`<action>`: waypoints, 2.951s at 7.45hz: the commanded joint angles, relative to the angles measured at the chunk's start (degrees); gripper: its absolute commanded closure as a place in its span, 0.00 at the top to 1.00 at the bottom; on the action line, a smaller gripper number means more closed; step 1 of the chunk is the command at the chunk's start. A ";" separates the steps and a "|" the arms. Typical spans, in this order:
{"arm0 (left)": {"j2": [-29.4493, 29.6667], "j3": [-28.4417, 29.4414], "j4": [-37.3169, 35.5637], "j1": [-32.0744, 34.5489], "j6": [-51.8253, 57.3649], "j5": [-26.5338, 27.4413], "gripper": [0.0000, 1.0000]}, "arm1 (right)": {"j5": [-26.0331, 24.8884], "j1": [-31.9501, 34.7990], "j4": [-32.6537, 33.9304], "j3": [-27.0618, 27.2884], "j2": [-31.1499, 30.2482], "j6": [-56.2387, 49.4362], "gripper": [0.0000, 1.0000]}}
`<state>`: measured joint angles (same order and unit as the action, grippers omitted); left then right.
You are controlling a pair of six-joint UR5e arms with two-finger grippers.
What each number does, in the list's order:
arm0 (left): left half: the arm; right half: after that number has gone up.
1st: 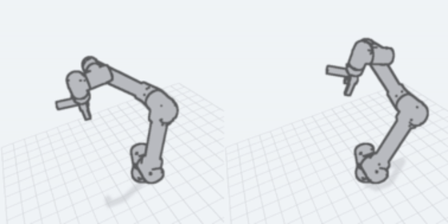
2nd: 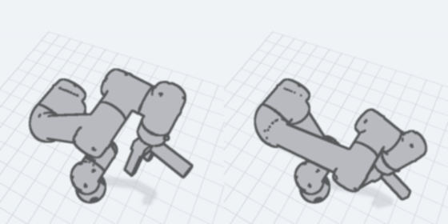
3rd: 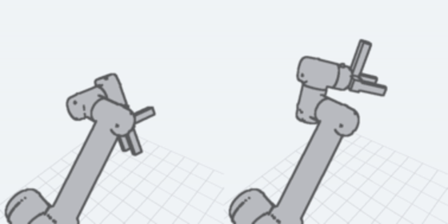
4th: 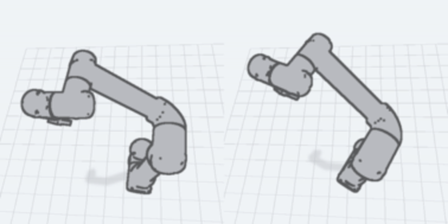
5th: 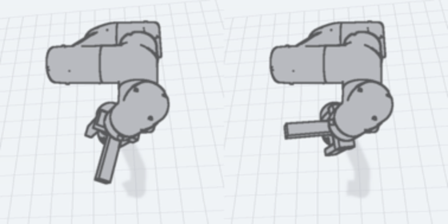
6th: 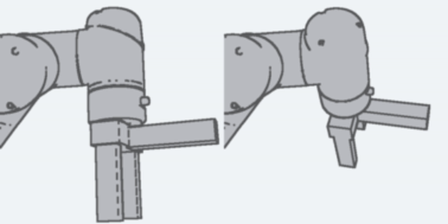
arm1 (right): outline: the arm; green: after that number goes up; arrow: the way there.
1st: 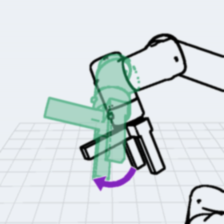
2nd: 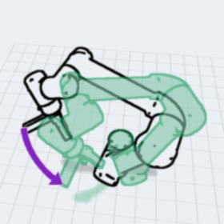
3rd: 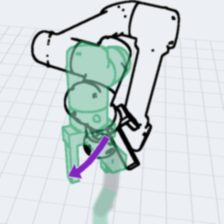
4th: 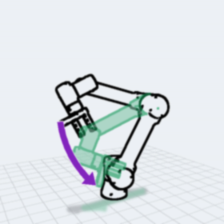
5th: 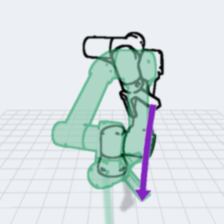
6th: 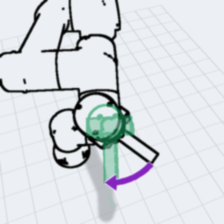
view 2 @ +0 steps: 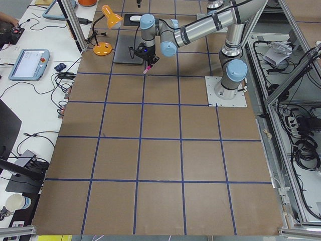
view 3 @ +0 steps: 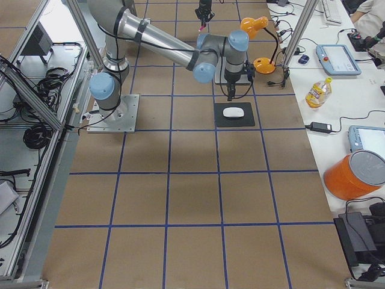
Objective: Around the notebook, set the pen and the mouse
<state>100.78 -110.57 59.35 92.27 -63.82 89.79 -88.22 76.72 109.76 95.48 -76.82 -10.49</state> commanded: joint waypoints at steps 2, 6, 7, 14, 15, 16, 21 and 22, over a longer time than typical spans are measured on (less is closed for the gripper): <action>3.88 0.09 -4.76 12.11 -21.04 -0.14 0.00 | -3.52 0.01 -16.92 -0.56 -13.86 0.21 1.00; 11.17 0.27 -14.75 21.79 -34.41 -0.14 0.00 | -0.92 1.93 -20.29 -1.17 -18.90 1.86 1.00; 12.58 0.79 -17.14 22.59 -35.66 -0.14 0.00 | -0.38 4.29 -22.81 -4.13 -16.72 4.14 1.00; 12.96 5.28 -17.08 21.39 -21.10 1.09 1.00 | -0.11 13.11 -18.45 -11.57 -8.78 13.21 1.00; 11.47 5.28 -15.85 17.19 -10.56 0.30 1.00 | -0.37 13.11 -17.92 -11.02 -9.31 13.39 1.00; 9.97 5.28 -14.28 12.97 0.77 0.04 1.00 | -0.55 13.11 -18.18 -11.02 -9.31 13.48 1.00; 0.83 5.54 -2.35 0.19 45.29 -7.00 1.00 | -0.99 13.11 -18.27 -11.19 -9.40 13.48 1.00; -0.84 5.98 0.56 -0.60 46.06 -6.30 1.00 | -0.99 13.11 -18.27 -11.19 -9.40 13.48 1.00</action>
<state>102.04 -104.94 55.91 92.87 -22.08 83.02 -89.16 89.83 91.49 84.33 -86.22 2.99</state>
